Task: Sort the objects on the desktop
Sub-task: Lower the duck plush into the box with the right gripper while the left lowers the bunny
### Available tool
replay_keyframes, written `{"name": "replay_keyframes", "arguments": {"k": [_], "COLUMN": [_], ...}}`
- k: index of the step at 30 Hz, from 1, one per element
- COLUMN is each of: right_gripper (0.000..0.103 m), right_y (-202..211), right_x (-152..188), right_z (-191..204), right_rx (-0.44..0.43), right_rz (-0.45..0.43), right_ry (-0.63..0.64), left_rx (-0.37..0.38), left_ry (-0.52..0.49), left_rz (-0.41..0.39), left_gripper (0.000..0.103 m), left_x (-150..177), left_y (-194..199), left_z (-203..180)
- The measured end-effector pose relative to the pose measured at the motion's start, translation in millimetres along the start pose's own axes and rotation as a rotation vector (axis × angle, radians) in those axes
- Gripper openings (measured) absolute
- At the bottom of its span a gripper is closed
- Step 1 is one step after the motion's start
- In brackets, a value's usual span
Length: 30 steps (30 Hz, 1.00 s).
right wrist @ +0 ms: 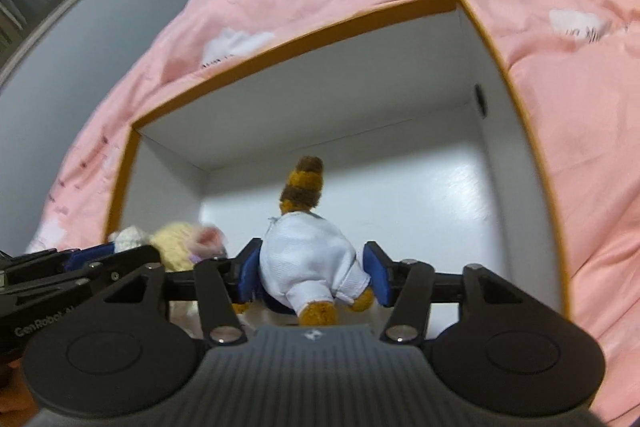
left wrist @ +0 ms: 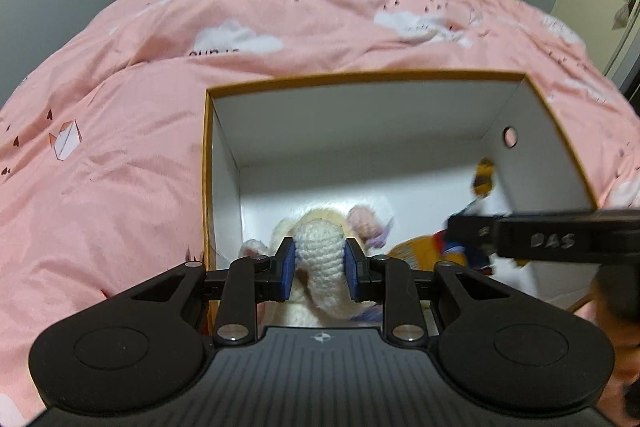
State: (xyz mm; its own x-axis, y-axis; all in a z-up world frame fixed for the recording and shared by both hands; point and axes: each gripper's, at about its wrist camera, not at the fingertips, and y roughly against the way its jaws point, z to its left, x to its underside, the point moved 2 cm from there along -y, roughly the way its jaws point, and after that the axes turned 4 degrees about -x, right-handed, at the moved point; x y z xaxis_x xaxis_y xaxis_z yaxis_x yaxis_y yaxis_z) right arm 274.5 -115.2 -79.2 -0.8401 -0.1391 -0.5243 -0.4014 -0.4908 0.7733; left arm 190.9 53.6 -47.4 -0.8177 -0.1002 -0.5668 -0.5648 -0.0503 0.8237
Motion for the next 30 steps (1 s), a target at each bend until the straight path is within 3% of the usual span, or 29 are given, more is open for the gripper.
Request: {"name": "replay_keyframes", "arguments": {"k": [5,10,15,24,30], "right_gripper": [0.059,0.06,0.06,0.053,0.051], "right_y": [3,16,19,0,-23], "right_x": [-5,8,23,1,-2], "right_z": [7,27,37,19,23], "right_rx": [0.077,0.127,0.104,-0.061,-0.12], "right_rz": [0.002,-0.027,0.086,0.368,0.464], "right_ry": [0.201,0.565,0.866,0.768,0.683], "left_rx": [0.009,0.016,0.056,0.118,0.142], "left_ry": [0.008,0.0,-0.046,-0.168,-0.178], "left_rz": [0.037,0.058,0.068,0.053,0.057], "left_gripper": [0.029,0.031,0.033,0.037,0.037], "left_x": [1,2,3,8,14], "left_y": [-14,-21,-17,-3,-4], "left_z": [5,10,13,12,14]}}
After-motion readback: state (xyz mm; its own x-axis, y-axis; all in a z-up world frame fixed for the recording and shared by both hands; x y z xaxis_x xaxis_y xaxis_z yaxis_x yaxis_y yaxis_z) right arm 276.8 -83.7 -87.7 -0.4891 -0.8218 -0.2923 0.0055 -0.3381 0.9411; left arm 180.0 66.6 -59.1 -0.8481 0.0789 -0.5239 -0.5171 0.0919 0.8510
